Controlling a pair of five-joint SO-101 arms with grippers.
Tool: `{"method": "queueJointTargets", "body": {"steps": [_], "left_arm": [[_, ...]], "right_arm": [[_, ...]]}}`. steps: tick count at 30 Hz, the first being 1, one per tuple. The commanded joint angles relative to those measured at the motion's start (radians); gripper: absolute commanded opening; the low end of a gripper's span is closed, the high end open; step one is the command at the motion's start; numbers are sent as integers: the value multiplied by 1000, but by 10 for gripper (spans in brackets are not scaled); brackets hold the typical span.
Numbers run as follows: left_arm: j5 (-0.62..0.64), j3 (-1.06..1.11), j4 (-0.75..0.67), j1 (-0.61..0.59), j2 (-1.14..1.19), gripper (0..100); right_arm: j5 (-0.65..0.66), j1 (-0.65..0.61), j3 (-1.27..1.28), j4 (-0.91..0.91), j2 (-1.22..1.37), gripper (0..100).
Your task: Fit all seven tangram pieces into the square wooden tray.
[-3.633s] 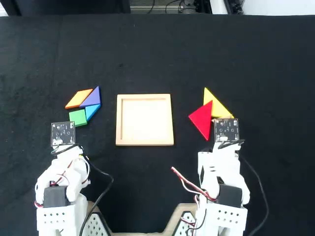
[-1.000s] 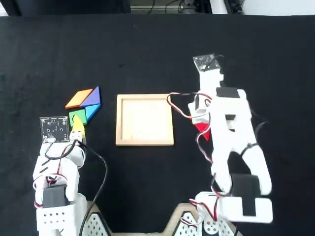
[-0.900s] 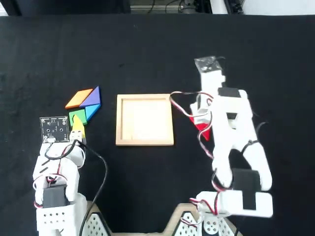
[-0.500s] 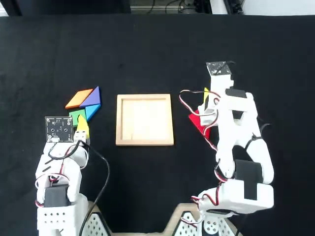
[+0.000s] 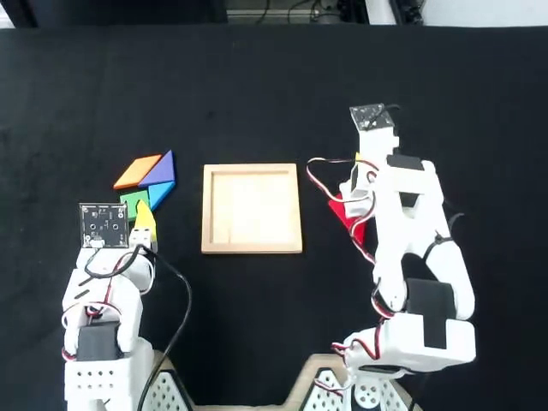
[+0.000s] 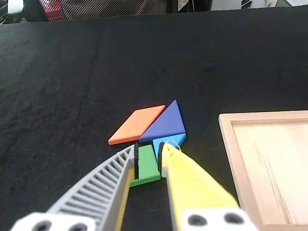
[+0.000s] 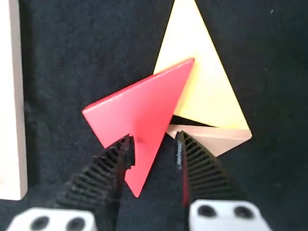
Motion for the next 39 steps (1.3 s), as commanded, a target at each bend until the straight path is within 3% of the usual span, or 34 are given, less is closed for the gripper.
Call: {"method": "queueJointTargets", "body": {"steps": [1,12,23,39], "left_arm": [[-6,19,-20,12,5,105],[-6,19,-20,13,5,105],[-6,19,-20,28,5,105],[-6,19,-20,28,5,105]], "right_arm": [[2,-17,-42,-12,50,155],[9,-28,-259,66,245,154],[74,-192,-265,110,245,153],[72,-204,-278,143,232,156]]}}
